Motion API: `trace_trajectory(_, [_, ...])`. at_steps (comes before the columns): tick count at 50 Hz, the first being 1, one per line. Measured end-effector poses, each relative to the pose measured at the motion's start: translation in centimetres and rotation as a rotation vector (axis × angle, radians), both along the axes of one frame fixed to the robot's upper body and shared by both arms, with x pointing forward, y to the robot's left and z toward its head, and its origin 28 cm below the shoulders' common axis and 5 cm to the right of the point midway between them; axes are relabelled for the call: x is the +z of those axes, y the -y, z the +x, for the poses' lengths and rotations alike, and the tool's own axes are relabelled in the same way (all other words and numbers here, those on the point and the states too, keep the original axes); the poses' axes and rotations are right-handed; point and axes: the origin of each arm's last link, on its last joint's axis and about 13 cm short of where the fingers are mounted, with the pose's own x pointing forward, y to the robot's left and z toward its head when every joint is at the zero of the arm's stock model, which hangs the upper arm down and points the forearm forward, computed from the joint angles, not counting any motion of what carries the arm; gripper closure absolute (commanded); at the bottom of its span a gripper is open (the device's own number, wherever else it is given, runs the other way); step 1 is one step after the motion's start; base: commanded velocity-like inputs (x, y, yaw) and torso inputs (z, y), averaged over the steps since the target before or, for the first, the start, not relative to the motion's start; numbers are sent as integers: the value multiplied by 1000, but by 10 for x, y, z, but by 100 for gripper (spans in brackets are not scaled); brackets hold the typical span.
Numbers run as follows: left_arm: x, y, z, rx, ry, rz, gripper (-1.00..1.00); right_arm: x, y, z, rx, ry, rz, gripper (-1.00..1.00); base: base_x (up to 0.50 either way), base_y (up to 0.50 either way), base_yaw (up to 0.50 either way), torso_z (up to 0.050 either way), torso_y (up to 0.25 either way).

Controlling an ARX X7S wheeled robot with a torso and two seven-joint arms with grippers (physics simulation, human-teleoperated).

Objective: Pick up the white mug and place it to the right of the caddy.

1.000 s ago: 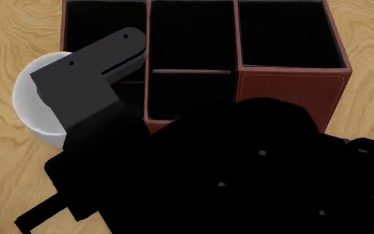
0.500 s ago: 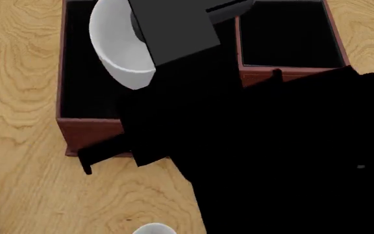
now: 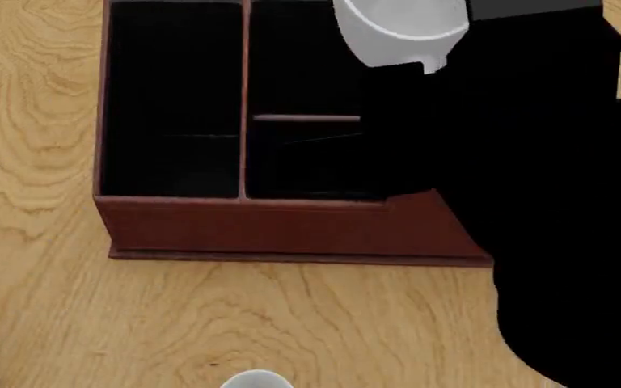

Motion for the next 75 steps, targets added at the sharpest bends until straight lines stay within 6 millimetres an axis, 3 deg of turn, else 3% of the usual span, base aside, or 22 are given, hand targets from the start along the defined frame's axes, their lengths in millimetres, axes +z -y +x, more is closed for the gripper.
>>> trace_trajectory(42, [-6,2,10,-19,-10,-7,-100,12,58,-3,-336,71,110,100,0,0,0,0,1])
trace_trajectory(75, [-8,2,14,-30,-16,-6,-100,-8,84,2,-484,45,187,100,0,0,0,0,1])
